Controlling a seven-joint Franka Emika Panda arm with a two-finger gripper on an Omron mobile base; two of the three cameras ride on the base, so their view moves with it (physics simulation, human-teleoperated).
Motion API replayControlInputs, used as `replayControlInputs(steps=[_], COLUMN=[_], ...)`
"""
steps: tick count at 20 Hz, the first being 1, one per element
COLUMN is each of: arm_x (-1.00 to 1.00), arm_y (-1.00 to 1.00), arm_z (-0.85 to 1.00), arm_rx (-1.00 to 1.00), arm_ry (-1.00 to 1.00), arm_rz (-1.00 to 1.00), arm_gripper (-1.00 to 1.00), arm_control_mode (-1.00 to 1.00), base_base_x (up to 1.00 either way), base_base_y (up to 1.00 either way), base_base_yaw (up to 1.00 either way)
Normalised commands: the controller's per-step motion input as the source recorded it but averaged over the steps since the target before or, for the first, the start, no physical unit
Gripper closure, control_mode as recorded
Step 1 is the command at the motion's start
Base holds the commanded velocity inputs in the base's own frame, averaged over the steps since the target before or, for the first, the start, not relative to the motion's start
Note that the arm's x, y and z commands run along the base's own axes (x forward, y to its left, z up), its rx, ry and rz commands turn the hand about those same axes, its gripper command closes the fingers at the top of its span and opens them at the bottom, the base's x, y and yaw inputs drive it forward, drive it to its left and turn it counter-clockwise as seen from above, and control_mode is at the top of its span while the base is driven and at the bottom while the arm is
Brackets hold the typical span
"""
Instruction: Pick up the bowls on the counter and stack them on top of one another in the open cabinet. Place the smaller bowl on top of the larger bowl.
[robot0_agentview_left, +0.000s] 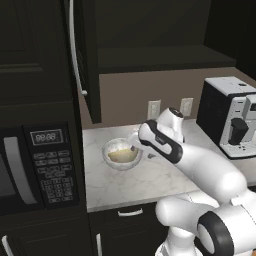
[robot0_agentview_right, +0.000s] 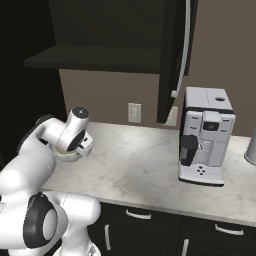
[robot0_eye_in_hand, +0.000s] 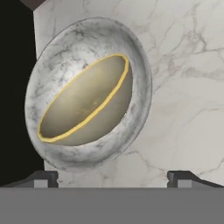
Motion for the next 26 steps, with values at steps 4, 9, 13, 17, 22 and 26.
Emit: replayControlInputs(steps=[4, 9, 13, 17, 22, 26], arm_x=[0.0, 0.0, 0.0, 0.05, 0.11, 0.11], arm_y=[0.0, 0.0, 0.0, 0.0, 0.0, 0.02], arm_z=[0.0, -0.07, -0.14, -0.12, -0.07, -0.15], arm_rx=[0.0, 0.0, 0.02, 0.04, 0.03, 0.0], arm_ry=[0.02, 0.03, 0.03, 0.04, 0.02, 0.04], arm_rz=[-0.14, -0.13, -0.11, -0.09, -0.05, -0.04], arm_gripper=[-1.0, -1.0, -1.0, -1.0, -1.0, -1.0], arm_control_mode=[-1.0, -1.0, -1.0, -1.0, -1.0, -1.0], base_base_x=[0.0, 0.0, 0.0, 0.0, 0.0, 0.0], base_base_y=[0.0, 0.0, 0.0, 0.0, 0.0, 0.0], base_base_yaw=[0.0, 0.0, 0.0, 0.0, 0.0, 0.0])
